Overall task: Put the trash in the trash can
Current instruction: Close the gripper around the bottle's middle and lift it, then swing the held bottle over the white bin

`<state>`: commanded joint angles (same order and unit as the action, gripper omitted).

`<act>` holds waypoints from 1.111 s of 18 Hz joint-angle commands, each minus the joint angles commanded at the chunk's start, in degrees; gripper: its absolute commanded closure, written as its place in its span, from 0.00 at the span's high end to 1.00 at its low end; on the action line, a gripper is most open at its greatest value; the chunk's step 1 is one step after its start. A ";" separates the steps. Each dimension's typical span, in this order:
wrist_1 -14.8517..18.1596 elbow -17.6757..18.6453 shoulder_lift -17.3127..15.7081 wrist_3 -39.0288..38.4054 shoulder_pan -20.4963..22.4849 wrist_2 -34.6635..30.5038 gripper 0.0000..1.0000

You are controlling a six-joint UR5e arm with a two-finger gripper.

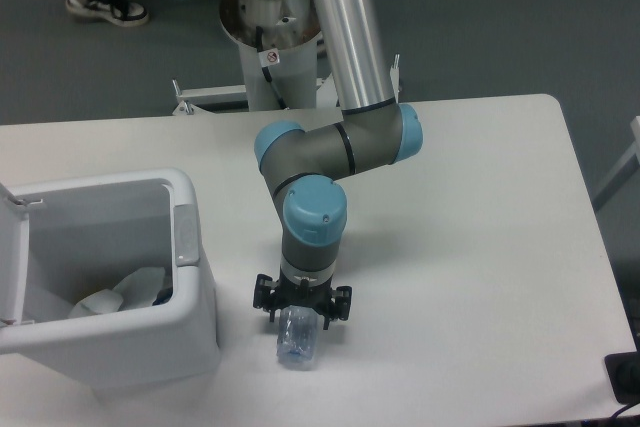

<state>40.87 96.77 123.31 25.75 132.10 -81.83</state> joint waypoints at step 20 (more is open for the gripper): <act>-3.78 -23.72 -9.23 -11.16 8.35 22.41 0.66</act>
<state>37.09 73.05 114.08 14.59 140.45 -59.42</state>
